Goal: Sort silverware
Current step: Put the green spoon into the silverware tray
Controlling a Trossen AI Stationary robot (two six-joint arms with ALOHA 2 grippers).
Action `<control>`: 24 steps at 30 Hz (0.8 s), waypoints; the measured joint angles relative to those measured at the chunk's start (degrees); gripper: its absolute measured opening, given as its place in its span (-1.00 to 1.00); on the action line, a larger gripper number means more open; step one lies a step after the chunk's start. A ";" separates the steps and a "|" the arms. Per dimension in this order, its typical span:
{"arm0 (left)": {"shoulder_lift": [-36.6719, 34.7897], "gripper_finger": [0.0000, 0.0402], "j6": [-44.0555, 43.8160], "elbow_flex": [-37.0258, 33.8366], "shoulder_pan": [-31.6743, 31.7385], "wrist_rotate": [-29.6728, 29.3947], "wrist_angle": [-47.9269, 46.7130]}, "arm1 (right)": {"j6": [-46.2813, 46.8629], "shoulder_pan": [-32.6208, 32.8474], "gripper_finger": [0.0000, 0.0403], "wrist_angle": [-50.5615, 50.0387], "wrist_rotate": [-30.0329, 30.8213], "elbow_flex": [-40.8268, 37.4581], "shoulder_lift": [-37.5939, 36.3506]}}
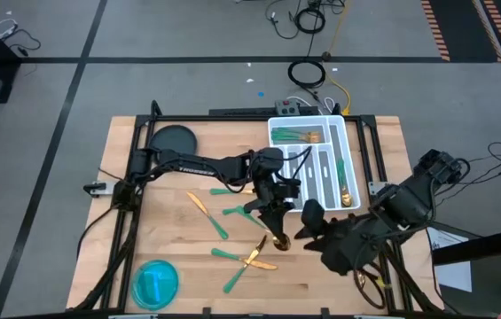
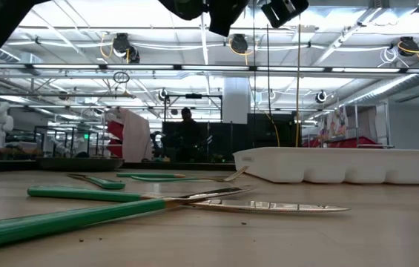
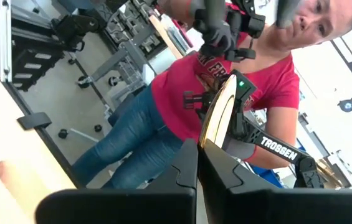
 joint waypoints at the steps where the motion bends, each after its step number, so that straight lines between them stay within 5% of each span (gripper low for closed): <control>1: 0.14 -0.98 -0.11 0.00 -0.01 0.00 -0.22 | -0.79 0.05 -0.16 0.36 -0.35 0.05 0.11; 16: 0.61 -0.98 -0.07 0.00 0.00 -0.88 -0.16 | -5.28 -2.00 -0.17 3.76 -5.62 -0.08 3.53; 24: 0.63 -0.98 -0.77 0.00 -0.23 -1.57 -0.16 | -6.37 -3.02 -0.48 4.12 -8.89 -0.08 3.55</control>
